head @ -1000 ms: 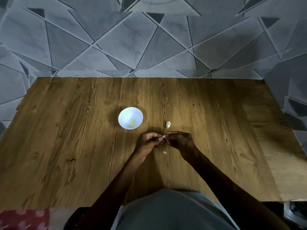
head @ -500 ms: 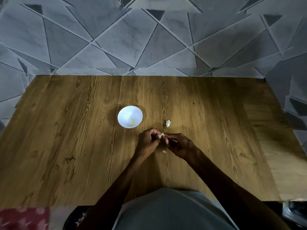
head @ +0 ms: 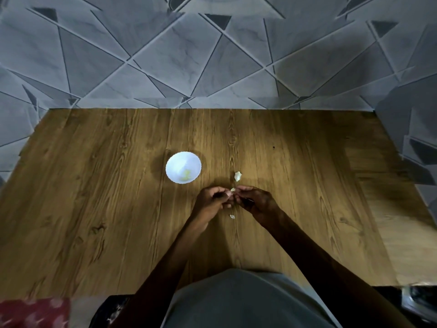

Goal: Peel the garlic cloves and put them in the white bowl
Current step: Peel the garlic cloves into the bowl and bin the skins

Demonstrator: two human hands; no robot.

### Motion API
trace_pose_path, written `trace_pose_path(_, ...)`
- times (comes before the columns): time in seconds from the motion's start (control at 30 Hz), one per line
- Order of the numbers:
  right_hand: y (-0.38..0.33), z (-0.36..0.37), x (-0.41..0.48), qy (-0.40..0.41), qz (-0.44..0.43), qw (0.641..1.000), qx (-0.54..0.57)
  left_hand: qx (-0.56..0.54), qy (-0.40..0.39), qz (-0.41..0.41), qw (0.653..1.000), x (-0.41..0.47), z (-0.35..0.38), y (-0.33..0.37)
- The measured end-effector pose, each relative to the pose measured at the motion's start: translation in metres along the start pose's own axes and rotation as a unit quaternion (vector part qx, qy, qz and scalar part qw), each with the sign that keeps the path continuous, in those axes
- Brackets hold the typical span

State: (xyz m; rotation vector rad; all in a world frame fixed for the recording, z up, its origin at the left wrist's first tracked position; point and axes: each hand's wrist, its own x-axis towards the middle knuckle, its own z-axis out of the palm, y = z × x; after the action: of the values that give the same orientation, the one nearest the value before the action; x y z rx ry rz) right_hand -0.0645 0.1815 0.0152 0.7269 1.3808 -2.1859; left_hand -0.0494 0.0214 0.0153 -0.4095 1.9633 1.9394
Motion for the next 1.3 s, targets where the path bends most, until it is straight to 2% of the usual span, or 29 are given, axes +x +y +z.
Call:
trace_pose_path(0.2, 0.002, 0.000, -0.010, -0.010, -0.107, 0.987, -0.116, 0.017, -0.009, -0.004, 1.000, 0.001, -0.004, 0.002)
trace_pose_path(0.57, -0.002, 0.005, -0.011, -0.003, -0.240, 0.945, -0.222, -0.043, -0.023, -0.017, 0.999, -0.004, -0.003, 0.016)
trace_pose_path(0.73, -0.002, 0.004, -0.009, -0.006, -0.223, 0.954, -0.200, -0.022, -0.037, -0.010, 0.999, -0.004, -0.006, 0.017)
trace_pose_path(0.9, 0.001, 0.004, -0.010, 0.001, -0.160, 0.981, -0.114, 0.038, -0.022, -0.050, 0.998, -0.002, -0.007, 0.018)
trace_pose_path(1.03, 0.003, 0.007, -0.009, -0.001, -0.102, 0.993, -0.057, 0.044, -0.026, -0.096, 0.994, -0.001, -0.005, 0.012)
trace_pose_path(1.3, 0.012, -0.003, -0.005, 0.030, -0.166, 0.980, -0.104, 0.109, -0.033, -0.141, 0.983, 0.002, -0.003, -0.001)
